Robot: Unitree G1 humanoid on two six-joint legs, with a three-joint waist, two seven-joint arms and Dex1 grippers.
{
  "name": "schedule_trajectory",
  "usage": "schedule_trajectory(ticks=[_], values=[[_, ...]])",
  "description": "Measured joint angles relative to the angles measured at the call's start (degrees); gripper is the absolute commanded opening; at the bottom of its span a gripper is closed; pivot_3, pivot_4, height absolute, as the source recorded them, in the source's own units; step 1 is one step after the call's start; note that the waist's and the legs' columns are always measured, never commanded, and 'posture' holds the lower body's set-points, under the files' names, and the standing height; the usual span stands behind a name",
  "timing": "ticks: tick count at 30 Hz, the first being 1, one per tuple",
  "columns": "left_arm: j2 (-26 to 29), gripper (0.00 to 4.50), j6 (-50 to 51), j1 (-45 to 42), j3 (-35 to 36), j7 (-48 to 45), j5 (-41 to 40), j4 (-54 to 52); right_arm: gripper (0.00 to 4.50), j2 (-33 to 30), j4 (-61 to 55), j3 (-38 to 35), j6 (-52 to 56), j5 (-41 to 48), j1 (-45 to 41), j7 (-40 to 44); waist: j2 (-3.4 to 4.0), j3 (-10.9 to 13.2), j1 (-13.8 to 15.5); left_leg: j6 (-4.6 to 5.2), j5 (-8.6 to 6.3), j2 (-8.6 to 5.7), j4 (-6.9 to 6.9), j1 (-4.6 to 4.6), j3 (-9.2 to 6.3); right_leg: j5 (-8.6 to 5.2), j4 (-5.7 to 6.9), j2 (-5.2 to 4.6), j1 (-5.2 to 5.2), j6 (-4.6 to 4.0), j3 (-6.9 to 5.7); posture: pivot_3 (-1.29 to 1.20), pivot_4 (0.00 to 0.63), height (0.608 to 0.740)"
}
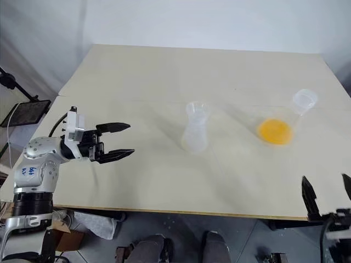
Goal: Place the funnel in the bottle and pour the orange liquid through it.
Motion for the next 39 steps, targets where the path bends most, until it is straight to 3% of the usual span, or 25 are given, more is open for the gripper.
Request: schedule_trajectory(ticks=[4, 7, 14, 22, 29, 35, 39], values=[[-0.86, 4.47, 1.88, 1.23, -0.06, 2.65, -1.83, -3.76, 4.50, -5.26, 1.25, 0.66, 7.00, 0.21, -6.57, -3.56, 0.03, -0.01, 0.28, -0.01, 0.01, 0.01, -0.01, -0.04, -0.03, -0.01, 0.00, 0.02, -0.02, -0.01, -0.05, 0.00, 0.150, 0.740], [-3.37, 4.47, 4.84, 4.14, 0.63, 7.78, -4.98, -9.43, 4.50, -13.12, 14.11, 5.78, 15.50, -0.12, -28.51, -6.80, 0.05, 0.01, -1.02, 0.15, 0.10, -0.12, 0.10, -0.06, 0.29, 0.02, -0.16, -0.11, 0.02, 0.02, 0.02, 0.00, 0.150, 0.740], [-3.16, 4.47, 6.78, 6.74, 0.93, 11.29, -7.24, -13.53, 4.50, -17.38, 32.91, 11.36, 21.17, -3.61, -47.73, -8.28, 0.10, 0.02, -0.43, -0.14, 0.12, 0.05, -0.08, -0.21, -0.10, -0.08, 0.04, 0.04, -0.09, -0.17, -0.33, 0.00, 0.150, 0.740], [-2.63, 4.47, 7.02, 8.18, 1.05, 13.59, -8.42, -16.19, 4.50, -17.72, 45.09, 13.73, 19.36, -7.33, -58.27, -7.34, 0.10, 0.02, -0.81, -0.06, 0.15, -0.02, -0.02, -0.20, -0.06, -0.03, -0.03, -0.02, -0.03, -0.08, -0.29, 0.00, 0.150, 0.740], [-2.13, 4.47, 7.02, 8.57, 1.05, 14.35, -9.32, -17.12, 4.50, -17.39, 47.47, 13.75, 16.70, -8.28, -59.47, -5.97, 0.10, 0.02, -0.84, -0.07, 0.15, -0.01, -0.02, -0.20, -0.06, -0.03, -0.04, -0.02, -0.03, -0.08, -0.30, 0.00, 0.150, 0.740], [-2.12, 4.50, 6.79, 8.57, 0.50, 14.44, -9.40, -17.29, 2.58, -14.74, 46.67, 13.67, 14.64, -7.62, -59.13, -5.24, 0.10, 0.02, -0.84, -0.07, 0.15, 0.01, -0.02, -0.20, -0.06, -0.03, -0.05, 0.01, -0.02, -0.08, -0.30, 0.00, 0.150, 0.740], [-2.12, 4.50, 6.65, 8.57, 0.44, 14.34, -9.39, -17.21, 2.42, -14.47, 45.78, 13.55, 14.12, -7.11, -58.18, -4.69, 0.11, 0.02, -0.88, -0.07, 0.15, 0.01, -0.02, -0.20, -0.05, -0.03, -0.07, 0.01, -0.03, -0.08, -0.30, 0.00, 0.150, 0.740]])
